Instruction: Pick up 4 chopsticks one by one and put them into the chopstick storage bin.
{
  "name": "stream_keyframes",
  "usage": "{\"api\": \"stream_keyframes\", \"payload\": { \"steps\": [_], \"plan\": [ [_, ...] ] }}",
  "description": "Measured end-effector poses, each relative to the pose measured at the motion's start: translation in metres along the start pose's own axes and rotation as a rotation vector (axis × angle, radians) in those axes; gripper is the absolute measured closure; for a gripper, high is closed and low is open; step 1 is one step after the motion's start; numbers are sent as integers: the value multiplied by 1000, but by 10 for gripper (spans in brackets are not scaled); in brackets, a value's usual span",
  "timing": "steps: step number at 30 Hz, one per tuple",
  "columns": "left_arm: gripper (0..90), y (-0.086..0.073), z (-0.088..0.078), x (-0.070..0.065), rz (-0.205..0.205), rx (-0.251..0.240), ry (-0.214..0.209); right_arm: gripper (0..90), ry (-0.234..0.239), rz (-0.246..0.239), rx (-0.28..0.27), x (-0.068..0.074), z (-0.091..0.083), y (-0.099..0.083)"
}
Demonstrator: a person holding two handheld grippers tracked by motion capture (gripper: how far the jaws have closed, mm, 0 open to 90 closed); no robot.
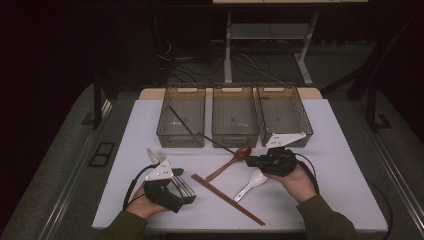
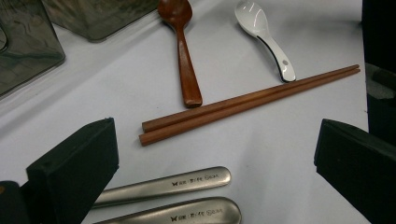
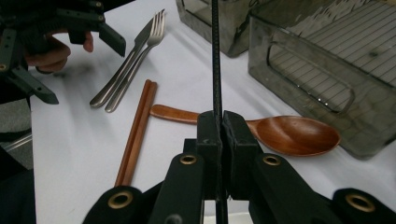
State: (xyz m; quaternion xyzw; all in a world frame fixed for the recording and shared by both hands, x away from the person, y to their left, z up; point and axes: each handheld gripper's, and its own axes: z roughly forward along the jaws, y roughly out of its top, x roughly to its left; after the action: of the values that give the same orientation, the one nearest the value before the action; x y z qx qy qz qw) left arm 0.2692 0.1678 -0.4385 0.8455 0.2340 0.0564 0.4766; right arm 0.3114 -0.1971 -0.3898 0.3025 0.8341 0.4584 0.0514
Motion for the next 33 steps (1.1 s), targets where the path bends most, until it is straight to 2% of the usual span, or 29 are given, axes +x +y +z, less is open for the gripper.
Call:
{"api": "stream_keyframes", "payload": {
  "steps": [18, 33],
  "plan": [
    [0, 0, 1, -1, -16, -7, 0, 859, -27, 24, -64, -13, -1, 24],
    [0, 0, 1, -1, -16, -12, -4, 859, -58, 48, -66, -23, 17, 45]
  ]
}}
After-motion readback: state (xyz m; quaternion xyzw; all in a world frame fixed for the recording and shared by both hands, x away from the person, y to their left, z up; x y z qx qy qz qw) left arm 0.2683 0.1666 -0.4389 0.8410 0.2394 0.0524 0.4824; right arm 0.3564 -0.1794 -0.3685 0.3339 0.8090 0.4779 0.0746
